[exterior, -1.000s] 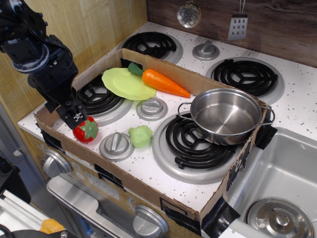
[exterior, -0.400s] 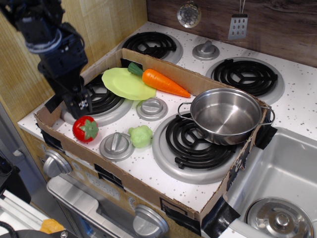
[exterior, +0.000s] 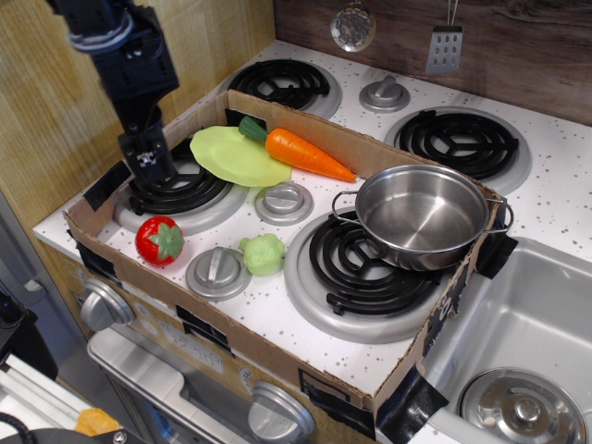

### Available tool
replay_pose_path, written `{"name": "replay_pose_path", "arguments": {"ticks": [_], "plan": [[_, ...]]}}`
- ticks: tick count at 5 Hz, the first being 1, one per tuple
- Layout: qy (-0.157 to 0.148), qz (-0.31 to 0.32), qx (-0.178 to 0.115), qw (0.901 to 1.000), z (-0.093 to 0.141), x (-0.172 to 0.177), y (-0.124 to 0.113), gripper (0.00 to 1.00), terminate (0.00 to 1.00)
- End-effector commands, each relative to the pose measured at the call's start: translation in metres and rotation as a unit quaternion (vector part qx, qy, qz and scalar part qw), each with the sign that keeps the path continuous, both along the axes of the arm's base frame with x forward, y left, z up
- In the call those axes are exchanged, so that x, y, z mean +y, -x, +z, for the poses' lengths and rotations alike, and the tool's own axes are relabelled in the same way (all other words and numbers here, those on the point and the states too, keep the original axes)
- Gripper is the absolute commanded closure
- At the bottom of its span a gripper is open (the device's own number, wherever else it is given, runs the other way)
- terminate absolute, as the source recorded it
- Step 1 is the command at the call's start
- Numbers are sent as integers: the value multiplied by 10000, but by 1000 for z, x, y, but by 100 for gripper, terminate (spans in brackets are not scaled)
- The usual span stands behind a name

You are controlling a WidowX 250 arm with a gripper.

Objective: Take carrot off plate

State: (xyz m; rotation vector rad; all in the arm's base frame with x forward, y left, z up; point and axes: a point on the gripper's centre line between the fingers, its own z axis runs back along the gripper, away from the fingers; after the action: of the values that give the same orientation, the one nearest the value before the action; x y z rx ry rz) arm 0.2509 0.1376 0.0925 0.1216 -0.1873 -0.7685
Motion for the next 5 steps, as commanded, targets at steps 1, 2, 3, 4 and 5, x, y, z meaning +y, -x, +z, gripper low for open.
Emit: {"name": "replay_pose_path", "arguments": {"ticks": [1, 2, 3, 4, 5], "plan": [[-158, -2211, -12, 9751, 13, 2, -39, 0, 0], [-268, -2774, 254, 9601, 8, -7, -50, 0, 0], [-321, -2943, 117, 9551, -5, -12, -59, 0, 0], [-471, -3132, 75, 9485, -12, -15, -69, 0, 0], [-494, -3348, 96, 9410, -15, -17, -81, 0, 0]]}}
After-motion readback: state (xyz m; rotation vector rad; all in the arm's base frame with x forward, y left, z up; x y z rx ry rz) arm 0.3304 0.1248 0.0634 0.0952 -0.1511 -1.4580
